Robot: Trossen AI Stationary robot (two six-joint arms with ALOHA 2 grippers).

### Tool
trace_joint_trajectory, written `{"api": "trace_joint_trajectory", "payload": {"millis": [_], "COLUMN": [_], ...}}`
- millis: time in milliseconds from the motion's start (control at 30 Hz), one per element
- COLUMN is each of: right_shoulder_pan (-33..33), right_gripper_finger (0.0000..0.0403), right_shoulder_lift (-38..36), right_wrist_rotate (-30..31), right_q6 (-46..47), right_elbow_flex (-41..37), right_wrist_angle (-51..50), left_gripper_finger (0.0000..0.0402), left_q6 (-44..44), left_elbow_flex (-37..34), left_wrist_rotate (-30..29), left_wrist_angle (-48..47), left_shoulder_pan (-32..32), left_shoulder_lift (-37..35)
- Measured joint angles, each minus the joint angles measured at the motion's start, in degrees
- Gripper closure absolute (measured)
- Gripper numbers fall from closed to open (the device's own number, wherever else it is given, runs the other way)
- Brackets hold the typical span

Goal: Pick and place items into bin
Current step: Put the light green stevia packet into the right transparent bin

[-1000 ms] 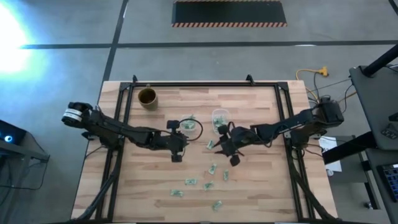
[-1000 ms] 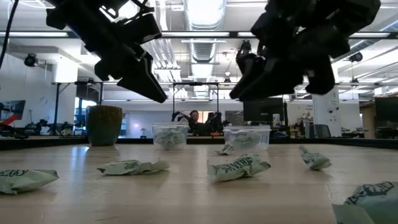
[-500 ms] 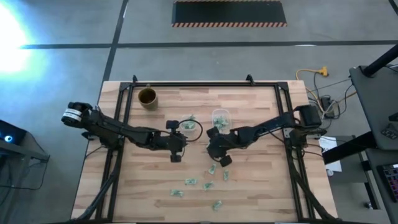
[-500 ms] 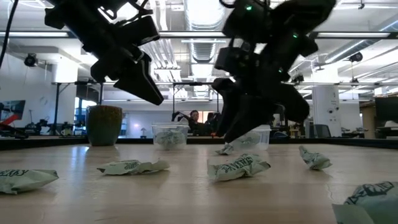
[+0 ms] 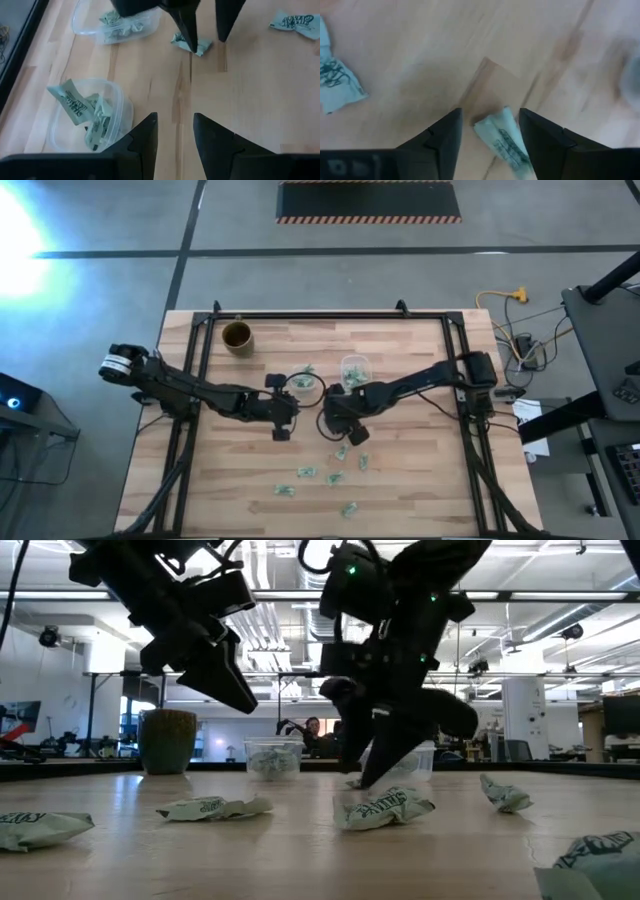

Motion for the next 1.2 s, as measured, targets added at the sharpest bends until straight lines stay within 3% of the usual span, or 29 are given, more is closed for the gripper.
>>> {"api": "trace_joint_trajectory", "payload": {"millis": [233, 600, 1200], "right_shoulder_pan": [-0.2, -2.6, -3.8], "right_gripper_finger": [0.0193, 0.0193, 0.0200], "right_shoulder_lift": [2.3, -1.1, -1.0], "right_wrist_rotate": [1.1, 1.6, -0.1], "right_q6": [-0.6, -0.6, -2.9], "right_elbow_flex": [2.4, 2.1, 1.7], "right_wrist_angle": [-2.7, -8.2, -8.0], "left_gripper_finger": [0.0292, 0.0292, 0.0292], "left_q6": [-0.1, -0.2, -0.2], "left_elbow_flex": [-0.1, -0.2, -0.2], "left_wrist_rotate": [0.0, 0.0, 0.0], "left_wrist_angle": [-1.1, -0.9, -0.2], "left_shoulder_pan": [-0.1, -0.1, -0.1], "left_shoulder_lift": [0.0, 0.0, 0.0]}}
